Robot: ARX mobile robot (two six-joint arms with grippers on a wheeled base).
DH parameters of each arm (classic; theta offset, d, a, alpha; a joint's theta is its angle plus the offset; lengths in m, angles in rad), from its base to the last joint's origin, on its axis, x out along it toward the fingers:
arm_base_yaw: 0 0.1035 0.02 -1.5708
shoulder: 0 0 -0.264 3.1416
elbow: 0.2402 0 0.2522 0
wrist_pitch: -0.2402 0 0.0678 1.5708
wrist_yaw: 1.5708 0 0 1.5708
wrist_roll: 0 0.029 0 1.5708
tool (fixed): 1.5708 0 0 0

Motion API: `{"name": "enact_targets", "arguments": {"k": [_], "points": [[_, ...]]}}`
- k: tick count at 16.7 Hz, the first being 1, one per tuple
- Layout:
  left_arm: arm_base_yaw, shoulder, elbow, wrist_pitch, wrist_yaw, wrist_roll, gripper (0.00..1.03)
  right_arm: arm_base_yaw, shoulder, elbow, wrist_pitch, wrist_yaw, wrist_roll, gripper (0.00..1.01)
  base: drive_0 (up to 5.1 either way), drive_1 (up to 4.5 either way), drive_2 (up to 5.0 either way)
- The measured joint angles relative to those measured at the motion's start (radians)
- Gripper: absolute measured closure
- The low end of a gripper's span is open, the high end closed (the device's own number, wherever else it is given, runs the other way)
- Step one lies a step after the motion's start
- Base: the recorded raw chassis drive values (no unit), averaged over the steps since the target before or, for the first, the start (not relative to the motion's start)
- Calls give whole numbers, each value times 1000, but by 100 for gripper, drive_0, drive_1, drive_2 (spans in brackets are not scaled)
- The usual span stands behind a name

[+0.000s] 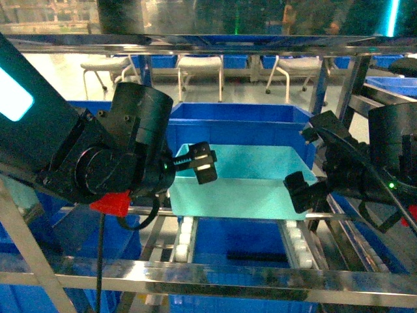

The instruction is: Organize blue bins on left shelf correctly

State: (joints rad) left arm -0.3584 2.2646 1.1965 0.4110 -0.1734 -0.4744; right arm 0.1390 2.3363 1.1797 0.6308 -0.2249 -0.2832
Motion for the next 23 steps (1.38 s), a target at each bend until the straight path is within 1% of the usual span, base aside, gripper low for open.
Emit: {"name": "enact_targets", "arguments": {"k": [1,2,3,4,5,6,7,9,10,11,12,13,14,15,16,17,18,19,20,21,22,23], "points": [[-11,-23,-63,20,2,-2,5,7,-25,-53,-2,19,10,3,0,0,0],[-21,-63,-132,36,2,-15,5,14,-61,-124,21,22,29,3,0,0,0],[-36,-113,-200,64,2,-17,5,19,-108,-192,36,32,55,3,0,0,0],[-46,-166,-258,60,3,-29,5,20,-152,-240,34,35,82,3,0,0,0],[-61,-222,-323,50,6,-55,5,18,-209,-293,-1,60,124,3,0,0,0],[-80,-259,-387,74,5,-67,5,13,-254,-331,-58,61,166,3,0,0,0],[-86,-269,-406,69,-2,-63,5,10,-281,-357,-92,52,204,3,0,0,0],[-87,-270,-406,76,-3,-58,5,10,-283,-356,-90,51,230,3,0,0,0],[-88,-238,-443,275,-64,-10,9,16,-253,-390,100,118,246,7,0,0,0],[-73,-183,-546,573,-183,150,24,20,-198,-510,430,298,261,24,0,0,0],[-12,-206,-740,777,-192,321,40,-6,-225,-676,589,348,266,40,0,0,0],[47,-335,-830,875,-164,401,56,-31,-338,-750,652,348,269,55,0,0,0],[76,-466,-896,891,-112,435,73,-35,-469,-808,672,328,269,71,0,0,0],[109,-534,-985,871,-73,452,89,-42,-541,-898,657,309,269,88,0,0,0],[148,-618,-1044,866,-43,457,101,-61,-609,-968,646,304,270,99,0,0,0],[175,-721,-1072,877,-19,457,101,-70,-704,-1003,654,299,270,99,0,0,0],[192,-804,-1102,877,3,457,101,-79,-800,-1040,661,278,270,99,0,0,0],[214,-890,-1136,864,29,457,101,-132,-869,-1075,654,231,270,99,0,0,0],[240,-990,-1158,794,45,457,101,-144,-963,-1106,637,230,270,99,0,0,0],[253,-1084,-1176,723,64,457,101,-138,-1054,-1125,582,225,270,99,0,0,0],[267,-1181,-1184,634,82,457,101,-139,-1145,-1146,502,225,270,99,0,0,0],[325,-1284,-1184,547,148,458,101,-139,-1239,-1163,423,225,270,99,0,0,0]]}}
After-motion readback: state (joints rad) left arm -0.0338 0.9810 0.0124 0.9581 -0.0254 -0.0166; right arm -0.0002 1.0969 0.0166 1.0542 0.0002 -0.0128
